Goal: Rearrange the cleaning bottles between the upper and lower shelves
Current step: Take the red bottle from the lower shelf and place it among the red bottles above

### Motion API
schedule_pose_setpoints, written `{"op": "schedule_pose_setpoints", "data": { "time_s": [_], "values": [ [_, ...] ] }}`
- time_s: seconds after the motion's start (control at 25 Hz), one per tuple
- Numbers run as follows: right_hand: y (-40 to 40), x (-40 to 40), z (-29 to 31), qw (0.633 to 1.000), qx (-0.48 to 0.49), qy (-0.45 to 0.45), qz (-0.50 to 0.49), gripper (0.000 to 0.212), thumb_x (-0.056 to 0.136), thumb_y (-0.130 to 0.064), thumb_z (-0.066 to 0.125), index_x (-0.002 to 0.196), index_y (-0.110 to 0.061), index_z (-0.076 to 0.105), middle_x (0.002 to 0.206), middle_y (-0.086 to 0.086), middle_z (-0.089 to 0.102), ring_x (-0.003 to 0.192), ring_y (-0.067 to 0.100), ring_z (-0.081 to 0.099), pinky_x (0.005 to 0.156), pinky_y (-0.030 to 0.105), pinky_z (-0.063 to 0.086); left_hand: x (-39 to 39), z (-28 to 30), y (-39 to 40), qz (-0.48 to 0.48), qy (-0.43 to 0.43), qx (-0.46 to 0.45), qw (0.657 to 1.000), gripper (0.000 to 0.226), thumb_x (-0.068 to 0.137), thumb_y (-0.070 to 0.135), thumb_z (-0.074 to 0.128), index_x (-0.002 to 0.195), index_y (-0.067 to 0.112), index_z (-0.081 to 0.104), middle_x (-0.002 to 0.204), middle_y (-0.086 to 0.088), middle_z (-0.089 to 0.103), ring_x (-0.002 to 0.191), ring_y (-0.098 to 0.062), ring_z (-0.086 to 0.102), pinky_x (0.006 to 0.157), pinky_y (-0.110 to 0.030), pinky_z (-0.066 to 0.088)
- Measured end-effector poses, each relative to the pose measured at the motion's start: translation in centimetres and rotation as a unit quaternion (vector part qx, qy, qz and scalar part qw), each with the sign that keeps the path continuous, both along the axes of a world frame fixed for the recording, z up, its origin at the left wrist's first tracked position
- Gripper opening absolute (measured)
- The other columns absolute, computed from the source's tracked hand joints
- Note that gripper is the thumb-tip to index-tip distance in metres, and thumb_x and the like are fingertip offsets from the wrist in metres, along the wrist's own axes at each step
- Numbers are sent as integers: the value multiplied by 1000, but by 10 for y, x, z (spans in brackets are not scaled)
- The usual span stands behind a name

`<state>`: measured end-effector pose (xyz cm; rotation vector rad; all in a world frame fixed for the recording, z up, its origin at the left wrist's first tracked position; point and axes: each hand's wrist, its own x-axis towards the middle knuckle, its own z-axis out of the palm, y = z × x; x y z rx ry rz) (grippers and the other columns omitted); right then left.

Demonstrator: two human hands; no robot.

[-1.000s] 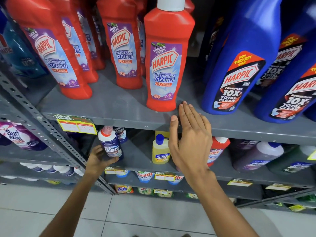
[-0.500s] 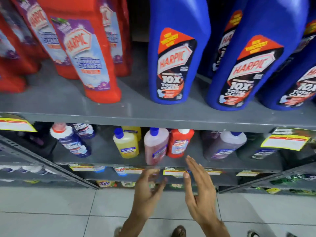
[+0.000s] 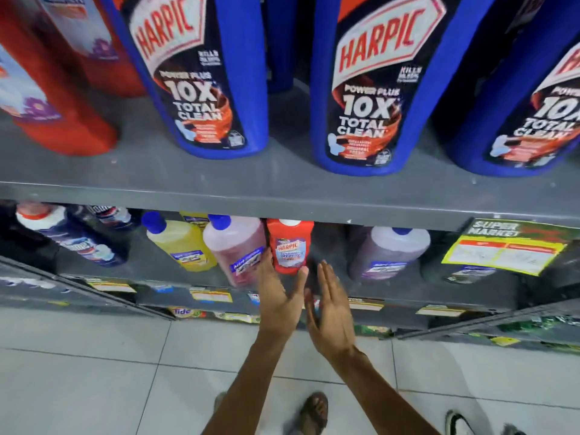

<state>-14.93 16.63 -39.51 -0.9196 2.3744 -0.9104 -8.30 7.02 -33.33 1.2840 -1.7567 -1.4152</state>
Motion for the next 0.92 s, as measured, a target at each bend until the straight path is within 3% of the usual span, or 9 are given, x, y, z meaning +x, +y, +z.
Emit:
{"op": "schedule_pose_setpoints", "data": {
  "time_s": [0.16,0.32,0.44,0.56,0.72,0.84,0.92],
  "values": [
    [-9,-12,-31,1000,20,13,-6,64,116,-43,33,173,-24,11,181,-7,2,169,12,7,140,41,18,-13,-9,-4,29,-20,-29,999,74,98,12,79,159,-2,40,160,-24,50,147,-40,51,121,-59,48],
    [-13,-14,-46,998,40,45,8,62,116,-48,23,170,-33,-5,170,-23,-20,160,-2,-12,132,20,-12,-13,-11,-6,26,-41,-38,998,78,95,18,83,159,2,41,155,-25,48,138,-39,60,112,-56,57],
    [-14,-13,-48,995,57,84,12,61,113,-51,13,167,-32,-9,172,-19,-21,163,3,-14,127,15,-19,-10,-11,-8,25,-59,-45,997,73,93,21,85,153,3,48,150,-22,56,132,-35,64,109,-50,59],
    [-15,-14,-51,990,72,115,27,68,111,-52,11,173,-24,1,179,-10,-10,167,9,-10,131,22,-15,-8,-9,-9,17,-80,-62,995,69,95,27,84,151,6,51,148,-15,64,129,-21,62,106,-30,51],
    [-13,-16,-53,991,62,119,22,66,115,-50,24,173,-19,13,181,-5,7,167,12,2,132,26,-6,-12,-6,-6,29,-77,-56,995,64,95,28,84,147,7,53,143,-12,69,116,-11,58,100,-20,45],
    [-13,-13,-53,990,33,135,-2,62,114,-39,46,168,-13,32,177,3,31,166,20,27,134,33,14,-13,-9,-7,39,-66,-56,995,66,92,28,86,145,7,53,141,-13,70,114,-16,63,99,-26,48],
    [-13,-13,-55,988,21,151,-9,60,113,-37,51,165,-11,40,173,5,40,162,24,37,134,39,26,-11,-13,-8,27,-63,-65,996,68,91,34,85,146,7,53,142,-14,70,122,-23,67,101,-32,52]
  ]
}}
